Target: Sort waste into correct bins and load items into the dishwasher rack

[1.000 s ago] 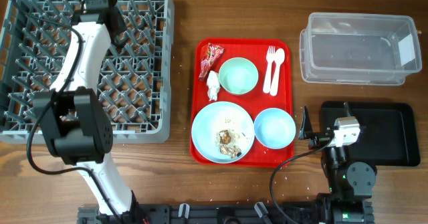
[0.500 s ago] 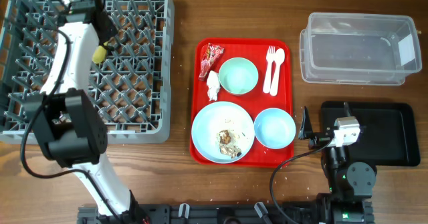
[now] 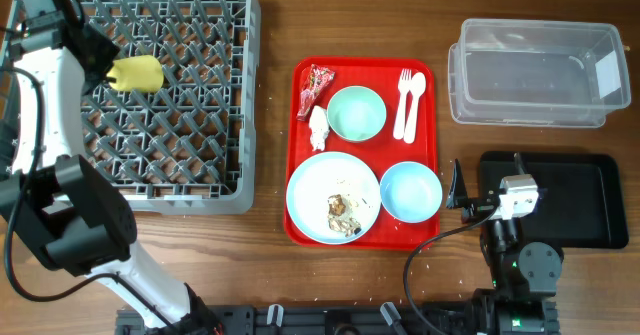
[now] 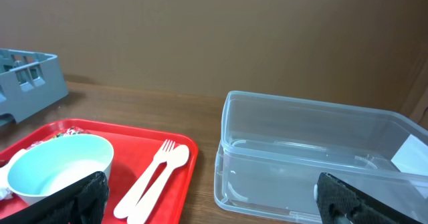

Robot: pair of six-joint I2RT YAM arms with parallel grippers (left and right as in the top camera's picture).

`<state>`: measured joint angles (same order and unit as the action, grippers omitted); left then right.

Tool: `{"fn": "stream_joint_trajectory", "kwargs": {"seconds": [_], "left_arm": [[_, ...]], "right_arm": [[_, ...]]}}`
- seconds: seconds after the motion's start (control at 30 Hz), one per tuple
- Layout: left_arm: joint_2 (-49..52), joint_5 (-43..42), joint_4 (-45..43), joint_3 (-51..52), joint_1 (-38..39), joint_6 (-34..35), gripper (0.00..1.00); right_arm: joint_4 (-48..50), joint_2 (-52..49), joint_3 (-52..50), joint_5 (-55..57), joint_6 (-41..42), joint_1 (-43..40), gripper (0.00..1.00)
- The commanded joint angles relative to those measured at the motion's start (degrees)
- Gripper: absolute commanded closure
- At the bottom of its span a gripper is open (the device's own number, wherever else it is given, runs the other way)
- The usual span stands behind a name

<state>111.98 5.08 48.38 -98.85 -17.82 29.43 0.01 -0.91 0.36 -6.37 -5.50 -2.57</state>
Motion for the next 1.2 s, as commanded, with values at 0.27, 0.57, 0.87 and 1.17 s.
{"fn": "stream_joint_trajectory", "kwargs": {"seconds": [0.27,0.57,0.87,1.17], "left_arm": [[3.2,1.2,0.4,0.4,1.9,-0.2,0.96],[3.5,5.4,0.9,0.4,1.8,0.0,0.96],[5.6,0.0,-0.9,0.4,2.0,1.3,0.96],[6.3,-8.8,-7.7,0.4,2.0,1.2,0.96]], "right_arm": [[0.3,0.3,0.0,0.4,-0.5,-0.3,0.00],[0.3,0.3,0.0,0.4,-0.5,-0.3,0.00],[0.3,0.3,0.0,0.4,-0.4,-0.3,0.00],[0.3,0.3,0.0,0.4,-0.4,-0.3,0.00]]}}
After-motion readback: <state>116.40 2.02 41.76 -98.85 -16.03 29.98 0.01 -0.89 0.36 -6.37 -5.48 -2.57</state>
